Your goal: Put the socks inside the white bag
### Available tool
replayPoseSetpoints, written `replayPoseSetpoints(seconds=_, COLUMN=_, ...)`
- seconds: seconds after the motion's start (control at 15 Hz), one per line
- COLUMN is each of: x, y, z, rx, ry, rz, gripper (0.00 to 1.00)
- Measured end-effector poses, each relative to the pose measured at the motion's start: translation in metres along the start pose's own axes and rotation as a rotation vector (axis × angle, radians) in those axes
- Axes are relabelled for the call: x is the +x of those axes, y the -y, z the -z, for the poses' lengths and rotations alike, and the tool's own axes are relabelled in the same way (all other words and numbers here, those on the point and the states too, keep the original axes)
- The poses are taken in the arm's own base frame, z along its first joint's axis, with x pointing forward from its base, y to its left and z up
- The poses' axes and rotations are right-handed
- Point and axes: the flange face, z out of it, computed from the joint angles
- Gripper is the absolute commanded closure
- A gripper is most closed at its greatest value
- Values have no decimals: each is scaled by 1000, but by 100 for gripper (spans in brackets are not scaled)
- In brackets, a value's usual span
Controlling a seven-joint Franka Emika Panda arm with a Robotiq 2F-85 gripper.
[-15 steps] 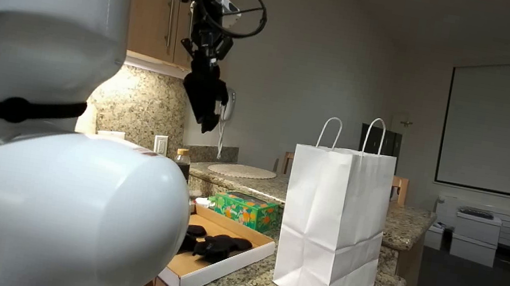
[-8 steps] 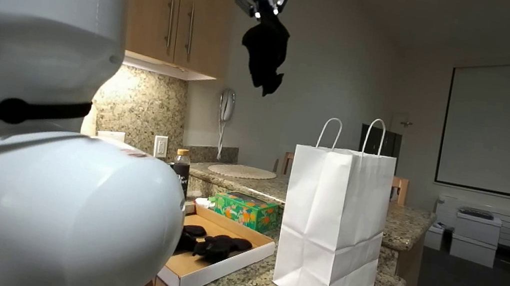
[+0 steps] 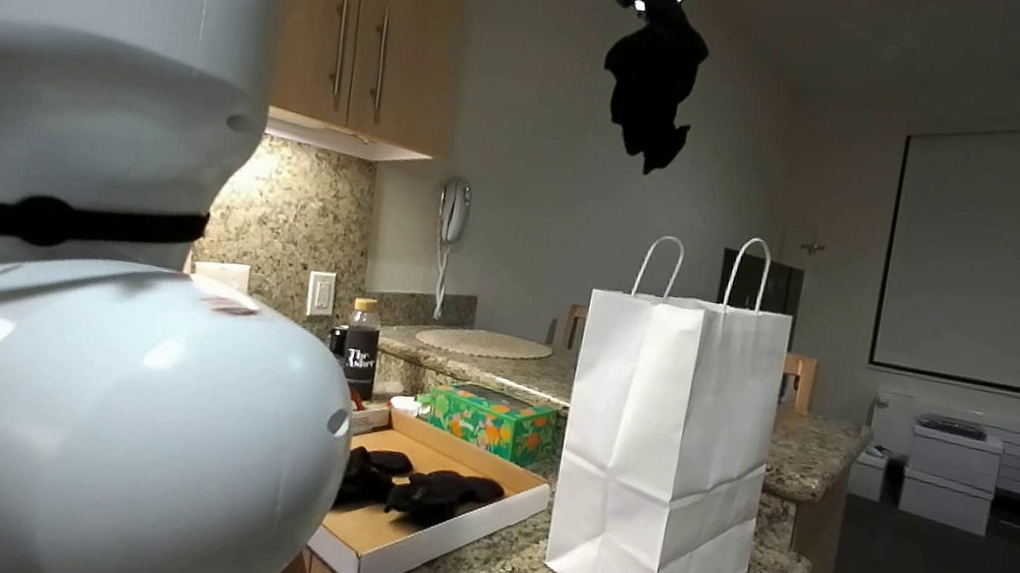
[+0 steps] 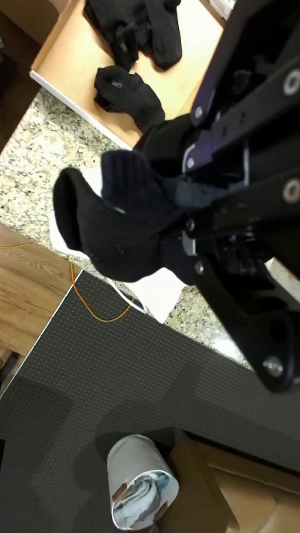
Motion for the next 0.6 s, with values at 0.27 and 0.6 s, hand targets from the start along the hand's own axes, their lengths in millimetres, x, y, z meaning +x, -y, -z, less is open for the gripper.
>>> replayPoseSetpoints(seconds=0.27, x=29, y=-38, z=-34, rx=78, ry=-66, rz=-59, gripper=91)
replayPoseSetpoints(seconds=0.6, x=52, y=-80, z=-68, rx=127, ry=-184, rz=-184, gripper=91)
